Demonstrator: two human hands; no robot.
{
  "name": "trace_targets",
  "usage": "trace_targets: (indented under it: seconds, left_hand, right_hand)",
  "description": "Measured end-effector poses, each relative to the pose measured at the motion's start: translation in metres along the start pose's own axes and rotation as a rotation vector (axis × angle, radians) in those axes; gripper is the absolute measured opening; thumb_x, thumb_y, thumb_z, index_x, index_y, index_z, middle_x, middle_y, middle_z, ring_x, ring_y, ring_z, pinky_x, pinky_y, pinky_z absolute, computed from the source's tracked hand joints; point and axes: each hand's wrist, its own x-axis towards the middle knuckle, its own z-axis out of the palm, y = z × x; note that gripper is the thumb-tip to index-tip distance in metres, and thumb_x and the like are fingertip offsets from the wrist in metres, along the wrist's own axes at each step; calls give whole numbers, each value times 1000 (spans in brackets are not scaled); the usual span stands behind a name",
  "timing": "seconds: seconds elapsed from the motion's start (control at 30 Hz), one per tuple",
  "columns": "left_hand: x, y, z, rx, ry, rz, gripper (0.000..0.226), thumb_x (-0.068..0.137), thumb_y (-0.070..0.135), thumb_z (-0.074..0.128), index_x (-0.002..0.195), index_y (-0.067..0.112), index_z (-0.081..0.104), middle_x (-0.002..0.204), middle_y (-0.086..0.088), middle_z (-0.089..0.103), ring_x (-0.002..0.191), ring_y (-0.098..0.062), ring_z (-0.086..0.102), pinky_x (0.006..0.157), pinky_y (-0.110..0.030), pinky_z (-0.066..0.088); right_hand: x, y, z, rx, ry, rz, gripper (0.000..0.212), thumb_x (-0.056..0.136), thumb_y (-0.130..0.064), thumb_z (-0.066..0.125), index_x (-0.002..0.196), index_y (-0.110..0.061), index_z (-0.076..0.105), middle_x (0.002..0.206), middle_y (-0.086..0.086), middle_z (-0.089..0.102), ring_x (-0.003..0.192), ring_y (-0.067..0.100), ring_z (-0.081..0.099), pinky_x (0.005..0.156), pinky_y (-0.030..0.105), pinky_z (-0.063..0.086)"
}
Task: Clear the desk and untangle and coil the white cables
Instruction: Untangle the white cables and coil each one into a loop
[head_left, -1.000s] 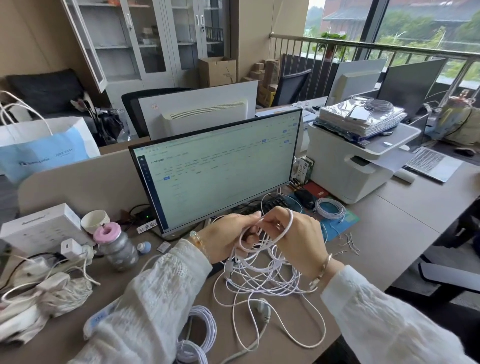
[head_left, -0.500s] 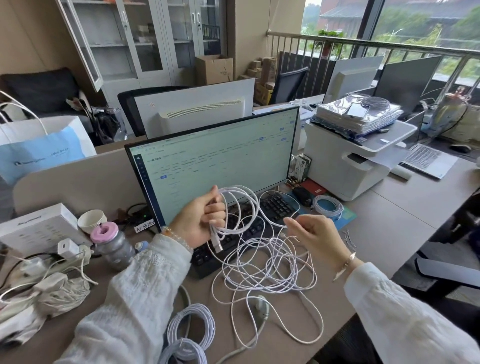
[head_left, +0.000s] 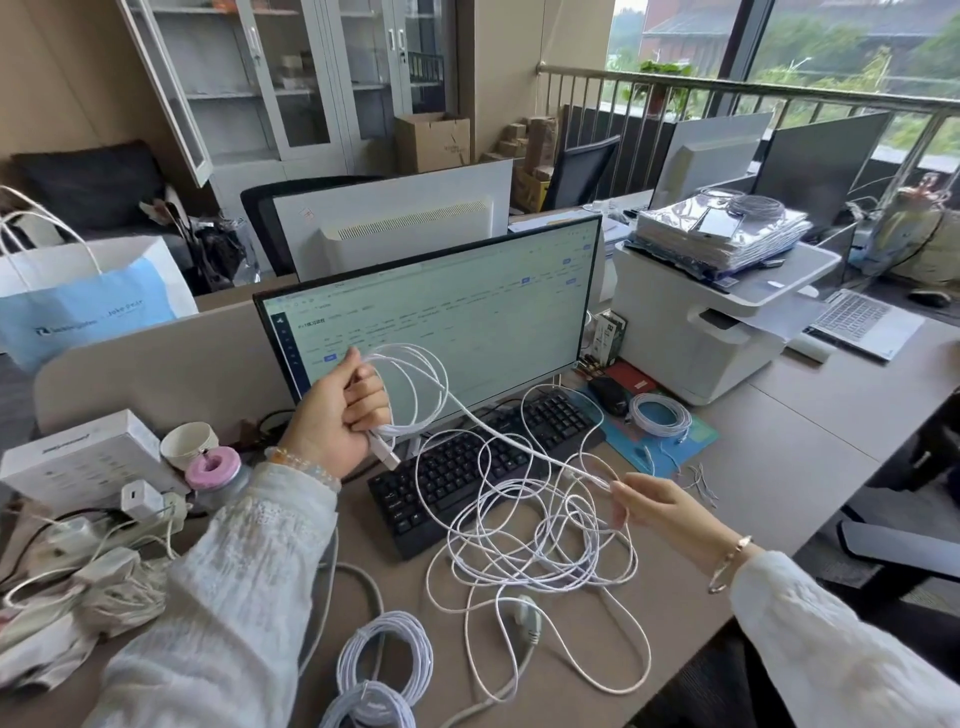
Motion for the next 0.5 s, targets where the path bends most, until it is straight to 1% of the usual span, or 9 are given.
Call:
trace_targets:
  seconds: [0.03, 0.07, 0.1, 0.17, 0.2, 0.3, 0.37, 0.43, 0.5]
  left_hand:
    - [1, -4, 1, 32, 14, 18, 40, 102, 37, 38, 68, 17, 39, 45, 10, 25, 31, -3, 21, 32, -16, 16]
    - [1, -9, 2, 74, 23, 41, 40, 102, 39, 39, 69, 17, 41, 46, 9, 25, 32, -4, 21, 32, -17, 19]
    - [2, -14, 3, 127, 28, 69, 40, 102, 40, 40, 69, 16, 42, 48, 8, 25, 34, -5, 21, 33, -18, 21]
    - [2, -24, 4, 269, 16, 125, 40, 101, 40, 41, 70, 16, 43, 50, 6, 27, 37, -7, 23, 35, -19, 25]
    - [2, -28, 5, 349, 0, 143, 40, 101, 40, 42, 70, 16, 43, 51, 5, 29, 38, -8, 24, 36, -20, 26]
    - [-3, -42, 16, 577, -51, 169, 39, 101, 39, 42, 70, 15, 43, 53, 3, 39, 42, -11, 33, 41, -21, 33]
    - [-13, -50, 28, 713, -64, 172, 36, 101, 35, 43, 73, 13, 47, 55, -1, 51, 46, -16, 47, 47, -25, 45]
    - [-22, -58, 40, 792, -106, 129, 34, 101, 33, 45, 78, 8, 52, 59, -8, 59, 49, -21, 58, 53, -29, 54]
    - [-28, -66, 49, 802, -203, 37, 35, 101, 34, 45, 80, 5, 50, 51, -7, 54, 40, -19, 53, 45, -26, 48]
  right_hand:
    - [-3, -5, 4, 51, 20, -27, 29, 96, -31, 52, 73, -14, 57, 65, 1, 60, 68, 20, 55, 74, 41, 44]
    - [-6, -14, 10, 77, 35, -63, 26, 96, -26, 52, 74, -13, 55, 60, 1, 55, 63, 21, 57, 68, 39, 44]
    - [-8, -25, 17, 84, 36, -102, 23, 96, -24, 52, 76, -12, 54, 58, -1, 52, 57, 19, 56, 61, 32, 44]
    - [-14, -50, 31, 0, 51, -206, 18, 95, -25, 54, 80, -15, 56, 57, -8, 51, 50, 8, 50, 52, 19, 40]
    - [-15, -61, 37, -61, 80, -278, 17, 95, -25, 56, 79, -19, 56, 57, -12, 52, 48, 3, 45, 51, 15, 37]
    - [-20, -98, 48, -163, 152, -434, 16, 94, -26, 58, 79, -22, 58, 58, -16, 53, 44, 5, 40, 49, 12, 32]
    - [-22, -118, 52, -183, 158, -479, 16, 94, -22, 58, 80, -16, 60, 54, -14, 50, 43, 3, 44, 47, 10, 32]
    - [-19, -130, 55, -224, 204, -518, 15, 94, -19, 59, 79, -15, 58, 55, -16, 46, 49, 0, 49, 48, 10, 33]
    - [-11, -133, 56, -253, 293, -529, 16, 93, -21, 60, 78, -17, 57, 58, -17, 46, 49, 3, 48, 49, 12, 33]
